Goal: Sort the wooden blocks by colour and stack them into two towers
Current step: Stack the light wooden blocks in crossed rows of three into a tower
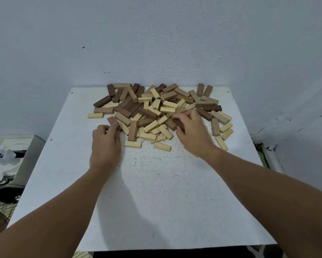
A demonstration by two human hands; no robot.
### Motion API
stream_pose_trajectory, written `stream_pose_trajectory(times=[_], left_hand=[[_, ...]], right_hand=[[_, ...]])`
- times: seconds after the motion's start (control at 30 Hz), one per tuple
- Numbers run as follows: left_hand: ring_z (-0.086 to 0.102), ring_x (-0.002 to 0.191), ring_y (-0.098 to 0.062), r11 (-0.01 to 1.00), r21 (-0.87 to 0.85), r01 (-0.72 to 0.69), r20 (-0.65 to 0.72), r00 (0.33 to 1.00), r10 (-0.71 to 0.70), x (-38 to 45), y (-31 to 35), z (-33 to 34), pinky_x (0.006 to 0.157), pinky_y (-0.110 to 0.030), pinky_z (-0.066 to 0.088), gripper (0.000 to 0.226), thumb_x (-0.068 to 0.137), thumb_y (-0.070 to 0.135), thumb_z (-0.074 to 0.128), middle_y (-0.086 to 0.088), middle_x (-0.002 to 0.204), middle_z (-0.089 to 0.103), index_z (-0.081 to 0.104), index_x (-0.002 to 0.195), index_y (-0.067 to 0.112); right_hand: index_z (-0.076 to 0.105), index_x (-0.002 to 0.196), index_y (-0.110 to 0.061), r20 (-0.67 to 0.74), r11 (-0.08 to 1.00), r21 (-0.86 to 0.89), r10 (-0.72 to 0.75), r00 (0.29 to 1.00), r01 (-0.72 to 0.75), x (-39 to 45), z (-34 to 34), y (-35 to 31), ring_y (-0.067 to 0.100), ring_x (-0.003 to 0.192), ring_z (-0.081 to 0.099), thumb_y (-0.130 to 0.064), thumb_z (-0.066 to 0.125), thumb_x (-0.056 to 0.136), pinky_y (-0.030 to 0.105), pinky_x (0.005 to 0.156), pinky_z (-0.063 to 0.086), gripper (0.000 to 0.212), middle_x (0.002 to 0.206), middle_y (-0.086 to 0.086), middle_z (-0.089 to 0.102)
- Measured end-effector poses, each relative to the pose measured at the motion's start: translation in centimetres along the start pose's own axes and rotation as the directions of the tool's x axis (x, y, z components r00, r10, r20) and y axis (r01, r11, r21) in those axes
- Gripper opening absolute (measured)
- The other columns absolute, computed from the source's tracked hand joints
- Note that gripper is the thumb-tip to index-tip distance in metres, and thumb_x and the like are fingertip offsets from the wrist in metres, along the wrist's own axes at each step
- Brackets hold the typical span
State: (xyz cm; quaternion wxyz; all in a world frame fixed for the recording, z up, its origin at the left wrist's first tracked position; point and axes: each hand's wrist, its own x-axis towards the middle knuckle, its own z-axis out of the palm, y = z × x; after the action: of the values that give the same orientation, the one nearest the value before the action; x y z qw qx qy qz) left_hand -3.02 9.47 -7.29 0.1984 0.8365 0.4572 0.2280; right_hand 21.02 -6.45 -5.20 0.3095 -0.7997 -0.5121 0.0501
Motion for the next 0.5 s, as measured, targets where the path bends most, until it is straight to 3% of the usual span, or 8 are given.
stream_pose_trajectory(times=[0.1, 0.2, 0.27, 0.33, 0.4, 0.5], left_hand=[[0.042, 0.123, -0.026, 1.000, 0.005, -0.010, -0.004, 1.000, 0.010, -0.2, 0.1, -0.1, 0.093, -0.043, 0.047, 0.038, 0.107, 0.020, 0.046, -0.002, 0.115, 0.045, 0.055, 0.143, 0.024], [0.042, 0.121, -0.024, 1.000, -0.008, -0.003, 0.006, 1.000, 0.003, 0.1, -0.1, 0.1, 0.094, -0.042, 0.047, 0.041, 0.107, 0.025, 0.046, -0.003, 0.118, 0.046, 0.054, 0.147, 0.031], [0.045, 0.124, -0.026, 1.000, -0.022, 0.014, 0.008, 1.000, -0.013, 0.3, -0.3, 0.3, 0.097, -0.045, 0.048, 0.041, 0.107, 0.029, 0.048, -0.008, 0.130, 0.048, 0.054, 0.148, 0.033], [0.046, 0.127, -0.033, 1.000, -0.009, 0.002, 0.008, 1.000, -0.002, 0.4, -0.4, 0.4, 0.100, -0.050, 0.048, 0.040, 0.107, 0.030, 0.049, -0.014, 0.139, 0.049, 0.057, 0.146, 0.032], [0.042, 0.128, -0.036, 1.000, 0.013, -0.017, 0.005, 1.000, 0.017, 0.4, -0.4, 0.5, 0.101, -0.052, 0.047, 0.038, 0.108, 0.028, 0.050, -0.015, 0.141, 0.051, 0.060, 0.144, 0.029], [0.041, 0.129, -0.035, 0.999, 0.014, -0.029, 0.004, 1.000, 0.029, 0.3, -0.4, 0.3, 0.101, -0.051, 0.047, 0.035, 0.108, 0.025, 0.047, -0.013, 0.139, 0.054, 0.063, 0.138, 0.025]], right_hand=[[0.064, 0.132, -0.021, -0.121, 0.998, 0.069, 0.008, 0.993, 0.000, 1.5, -1.0, -0.4, 0.015, 0.116, 0.047, -0.013, 0.062, 0.099, 0.033, 0.105, 0.047, 0.034, 0.121, -0.001, 0.047], [0.050, 0.148, -0.024, -0.126, 0.976, 0.193, 0.126, 0.984, -0.100, 3.3, -2.6, -1.4, 0.004, 0.121, 0.047, -0.024, 0.059, 0.103, 0.017, 0.109, 0.038, 0.046, 0.137, 0.003, 0.050], [0.030, 0.160, -0.027, -0.042, 0.961, 0.244, 0.142, 0.989, -0.127, 3.7, -3.4, -1.9, 0.009, 0.145, 0.033, -0.034, 0.058, 0.104, 0.026, 0.117, 0.028, 0.063, 0.157, 0.000, 0.040], [0.018, 0.163, -0.029, 0.039, 0.966, 0.231, 0.109, 0.993, -0.115, 2.7, -3.9, -1.7, 0.002, 0.151, 0.018, -0.038, 0.057, 0.104, 0.029, 0.118, 0.021, 0.071, 0.167, -0.006, 0.026], [0.020, 0.163, -0.030, 0.067, 0.981, 0.166, 0.088, 0.994, -0.098, 0.8, -4.0, -0.8, -0.004, 0.149, 0.013, -0.039, 0.056, 0.104, 0.029, 0.118, 0.022, 0.070, 0.169, -0.008, 0.018], [0.033, 0.158, -0.027, 0.017, 0.994, 0.013, 0.106, 0.994, -0.107, -3.1, -3.6, 1.9, 0.017, 0.153, 0.022, -0.047, 0.055, 0.101, 0.047, 0.122, 0.031, 0.065, 0.166, 0.001, 0.026]])
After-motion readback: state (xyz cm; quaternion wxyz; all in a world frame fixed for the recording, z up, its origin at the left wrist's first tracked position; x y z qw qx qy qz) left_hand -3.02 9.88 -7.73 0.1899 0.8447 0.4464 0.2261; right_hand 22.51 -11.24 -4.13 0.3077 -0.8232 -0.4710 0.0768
